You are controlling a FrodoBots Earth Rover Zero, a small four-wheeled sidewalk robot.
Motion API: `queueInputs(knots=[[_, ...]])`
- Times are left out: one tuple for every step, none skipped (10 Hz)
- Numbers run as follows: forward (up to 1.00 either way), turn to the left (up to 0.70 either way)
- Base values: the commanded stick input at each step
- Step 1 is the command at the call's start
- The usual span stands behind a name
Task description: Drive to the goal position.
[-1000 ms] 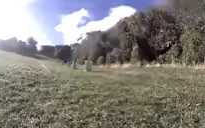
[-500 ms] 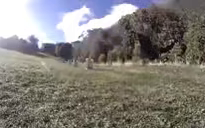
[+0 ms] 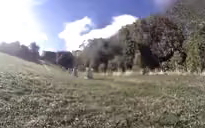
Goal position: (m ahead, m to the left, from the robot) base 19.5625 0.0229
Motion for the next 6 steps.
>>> queueInputs(knots=[[0.50,0.00],[0.50,0.00],[0.50,0.00],[0.50,0.00],[0.50,0.00],[0.50,0.00]])
